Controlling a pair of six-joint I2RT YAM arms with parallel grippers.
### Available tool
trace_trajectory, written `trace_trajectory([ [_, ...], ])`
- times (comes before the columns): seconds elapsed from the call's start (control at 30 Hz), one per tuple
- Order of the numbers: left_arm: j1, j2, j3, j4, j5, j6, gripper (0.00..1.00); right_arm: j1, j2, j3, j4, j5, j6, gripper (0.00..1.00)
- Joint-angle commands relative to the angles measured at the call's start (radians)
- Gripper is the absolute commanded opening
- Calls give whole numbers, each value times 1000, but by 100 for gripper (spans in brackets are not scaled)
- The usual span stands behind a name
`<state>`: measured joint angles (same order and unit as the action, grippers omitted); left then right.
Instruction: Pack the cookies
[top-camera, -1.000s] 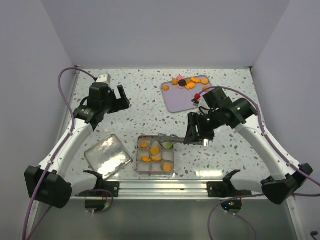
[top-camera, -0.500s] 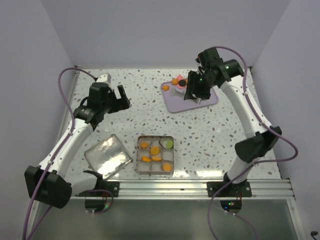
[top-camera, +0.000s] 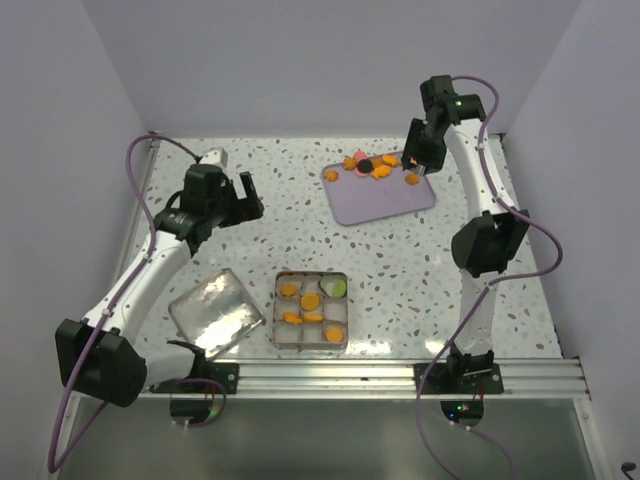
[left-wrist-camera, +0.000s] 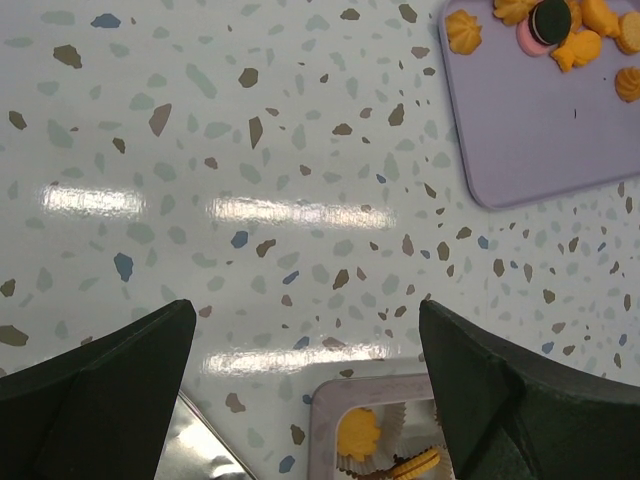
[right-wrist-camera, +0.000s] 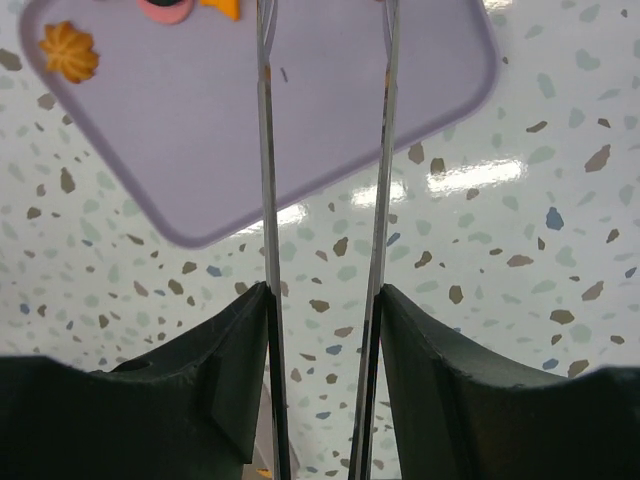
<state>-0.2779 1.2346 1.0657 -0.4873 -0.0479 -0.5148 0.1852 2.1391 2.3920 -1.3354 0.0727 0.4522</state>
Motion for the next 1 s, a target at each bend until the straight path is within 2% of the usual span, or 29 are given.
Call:
trace_trajectory([
  [0.0, -6, 12, 25, 32, 11, 2, 100, -9, 25, 21, -7, 33, -18, 49],
  [0.37, -4, 66, 40, 39, 8, 22, 100, -39, 128, 35, 22, 65, -24, 49],
  [0.7, -4, 114, 76, 29, -4, 42, 100, -44, 157, 25, 30, 62, -24, 49],
  [0.97, -4, 141, 102, 33, 3, 42, 100, -46, 130, -13, 42, 10, -15, 39],
])
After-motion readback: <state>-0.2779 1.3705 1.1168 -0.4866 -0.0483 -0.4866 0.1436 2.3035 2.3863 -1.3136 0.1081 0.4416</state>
